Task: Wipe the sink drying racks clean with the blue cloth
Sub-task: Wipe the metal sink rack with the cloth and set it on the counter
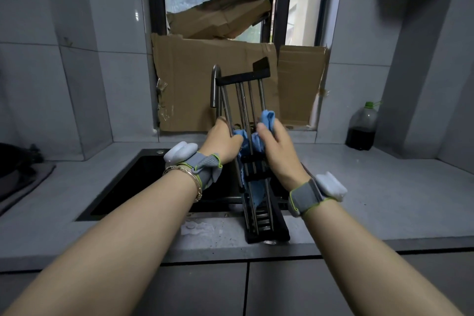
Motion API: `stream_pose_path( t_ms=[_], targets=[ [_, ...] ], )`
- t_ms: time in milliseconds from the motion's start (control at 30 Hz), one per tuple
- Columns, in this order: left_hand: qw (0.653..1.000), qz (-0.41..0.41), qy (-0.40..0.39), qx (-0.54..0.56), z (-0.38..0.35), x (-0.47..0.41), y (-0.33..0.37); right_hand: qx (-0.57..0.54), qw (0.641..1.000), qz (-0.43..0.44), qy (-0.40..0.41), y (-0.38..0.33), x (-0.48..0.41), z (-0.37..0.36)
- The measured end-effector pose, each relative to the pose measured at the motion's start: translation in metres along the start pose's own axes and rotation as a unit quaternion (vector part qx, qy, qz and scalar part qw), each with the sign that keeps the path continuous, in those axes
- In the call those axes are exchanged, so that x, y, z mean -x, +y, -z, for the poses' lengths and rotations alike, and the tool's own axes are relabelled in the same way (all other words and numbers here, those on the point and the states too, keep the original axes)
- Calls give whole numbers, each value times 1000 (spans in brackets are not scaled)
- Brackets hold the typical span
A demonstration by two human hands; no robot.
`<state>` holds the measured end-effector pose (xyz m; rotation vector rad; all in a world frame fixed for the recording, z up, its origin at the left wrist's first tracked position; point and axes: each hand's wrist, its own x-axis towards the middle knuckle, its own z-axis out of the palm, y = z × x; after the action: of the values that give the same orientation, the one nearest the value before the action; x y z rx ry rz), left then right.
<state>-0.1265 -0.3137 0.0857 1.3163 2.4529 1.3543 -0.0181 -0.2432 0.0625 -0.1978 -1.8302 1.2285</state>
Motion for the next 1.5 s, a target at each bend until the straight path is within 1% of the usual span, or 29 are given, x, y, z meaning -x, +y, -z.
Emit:
stream_pose_path(
  t_ms=[67,100,167,233,333,367,500,600,733,800,867,900,967,1000,1067,1133,1233,1300,1433,1500],
  targets=[
    [1000,0,-2,-5,1,1,1,-37,998,-37,34,-5,-1,5],
    [1000,0,-2,-4,1,2,1,-50,995,-50,68,-11,-7,6],
    [1000,-4,-2,-1,0,1,2,-46,990,-30,129,-28,-22,5],
    [1000,-8,1,0,0,2,2,-46,988,-7,149,-43,-37,-2],
    [1000,-21,6,1,-1,1,0,-67,987,-6,147,-47,-47,-9],
    [1000,-24,5,0,-1,1,0,-57,988,-4,146,-47,-45,-8],
    [1000,-25,-12,-5,-3,-1,-2,13,990,32,134,-39,-37,5],
    [1000,-21,-9,0,-3,-2,-2,71,990,21,117,-24,-24,12],
    [999,-12,-36,-7,3,2,3,127,989,-2,80,0,-1,20],
    [999,-1,-38,29,7,4,7,156,985,-14,72,7,5,24],
    [991,31,-26,129,12,3,11,184,980,-27,73,10,7,26],
    [980,40,-12,193,15,1,12,178,981,-41,67,11,6,25],
    [955,45,-5,292,19,-3,15,108,989,-94,45,13,8,24],
    [947,41,-3,318,20,-6,15,75,989,-120,28,13,8,24],
    [947,19,18,322,21,-4,16,50,989,-141,-1,11,7,26],
    [950,-4,35,310,21,-2,14,45,991,-127,14,4,4,28],
    [948,-30,31,316,18,-4,13,26,993,-79,81,-12,-6,29],
    [950,-45,37,306,17,-6,15,17,993,-43,108,-29,-18,25],
    [957,-66,50,277,15,-8,15,-1,981,20,191,-59,-43,9],
    [958,-70,56,274,17,-8,16,-17,977,34,208,-63,-47,2]
  ],
)
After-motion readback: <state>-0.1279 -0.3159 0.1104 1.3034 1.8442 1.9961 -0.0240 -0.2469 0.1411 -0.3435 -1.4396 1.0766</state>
